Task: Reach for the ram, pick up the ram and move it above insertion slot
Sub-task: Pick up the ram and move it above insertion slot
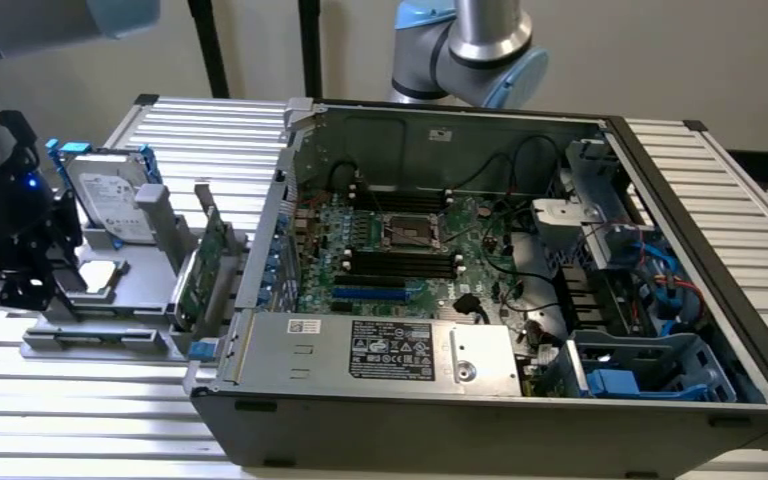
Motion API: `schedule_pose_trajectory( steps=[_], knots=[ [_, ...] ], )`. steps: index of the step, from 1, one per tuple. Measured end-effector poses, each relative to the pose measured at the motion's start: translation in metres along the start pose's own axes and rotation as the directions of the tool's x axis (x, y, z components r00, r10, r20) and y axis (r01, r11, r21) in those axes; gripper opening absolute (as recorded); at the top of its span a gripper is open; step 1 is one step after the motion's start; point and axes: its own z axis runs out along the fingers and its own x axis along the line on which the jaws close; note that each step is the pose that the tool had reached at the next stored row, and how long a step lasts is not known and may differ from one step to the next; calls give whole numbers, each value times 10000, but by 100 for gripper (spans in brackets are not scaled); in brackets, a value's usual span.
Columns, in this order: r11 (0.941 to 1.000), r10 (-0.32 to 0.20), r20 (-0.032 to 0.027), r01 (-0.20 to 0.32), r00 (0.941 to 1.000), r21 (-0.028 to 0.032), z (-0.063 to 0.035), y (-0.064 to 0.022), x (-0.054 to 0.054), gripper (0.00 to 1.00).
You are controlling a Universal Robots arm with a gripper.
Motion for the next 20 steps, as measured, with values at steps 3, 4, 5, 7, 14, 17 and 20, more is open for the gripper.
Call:
schedule_pose_trajectory(
  steps=[3,4,5,7,14,17,20],
  knots=[
    [10000,-51,2,51,10000,0,54,-1,5,36],
    [10000,-66,3,66,10000,1,72,-1,8,36],
    [10000,-78,3,78,10000,1,90,-1,10,36],
    [9999,-105,4,105,9999,-1,127,-1,15,36],
    [9999,-171,13,171,9999,1,253,-3,31,36],
    [9998,-202,18,202,9998,2,309,-3,37,36],
    [9997,-241,24,241,9997,2,364,-3,38,36]
  ],
)
